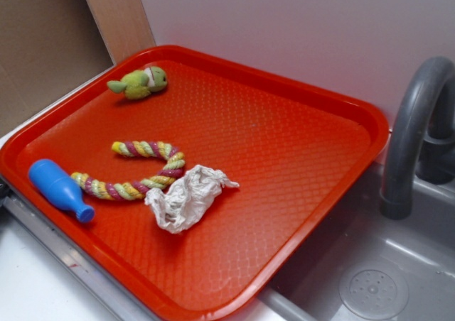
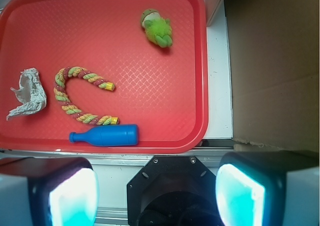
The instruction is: Grab the multicolored rope.
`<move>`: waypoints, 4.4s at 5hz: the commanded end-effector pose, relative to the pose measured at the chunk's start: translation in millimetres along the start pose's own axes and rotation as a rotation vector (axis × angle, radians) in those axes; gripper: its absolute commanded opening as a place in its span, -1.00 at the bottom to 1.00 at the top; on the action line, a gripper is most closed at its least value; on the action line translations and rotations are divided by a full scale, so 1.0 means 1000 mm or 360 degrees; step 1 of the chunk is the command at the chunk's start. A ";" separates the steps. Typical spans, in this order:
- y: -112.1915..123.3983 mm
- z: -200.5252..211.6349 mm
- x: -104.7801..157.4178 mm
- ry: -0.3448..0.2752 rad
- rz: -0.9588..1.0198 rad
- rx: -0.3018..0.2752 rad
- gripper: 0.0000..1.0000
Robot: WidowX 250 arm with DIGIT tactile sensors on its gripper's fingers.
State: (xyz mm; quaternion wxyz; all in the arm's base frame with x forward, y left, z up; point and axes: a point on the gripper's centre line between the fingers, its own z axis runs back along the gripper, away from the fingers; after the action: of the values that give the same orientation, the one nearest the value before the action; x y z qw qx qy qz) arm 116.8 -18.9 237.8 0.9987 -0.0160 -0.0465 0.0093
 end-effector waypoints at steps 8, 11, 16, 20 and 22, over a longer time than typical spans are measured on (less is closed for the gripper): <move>-0.046 -0.050 0.060 -0.0042 -0.0533 0.0009 1.00; -0.105 -0.098 0.036 0.0023 -0.0990 0.0017 1.00; -0.165 -0.217 -0.006 0.0375 -0.1219 0.0093 1.00; -0.154 -0.183 -0.001 0.0385 -0.0821 0.0067 -1.00; -0.100 -0.088 0.061 0.0308 -0.0135 -0.0039 -1.00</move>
State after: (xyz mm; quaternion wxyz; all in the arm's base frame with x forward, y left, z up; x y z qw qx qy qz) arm 194.3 -115.4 147.0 0.9964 -0.0161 0.0755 -0.0348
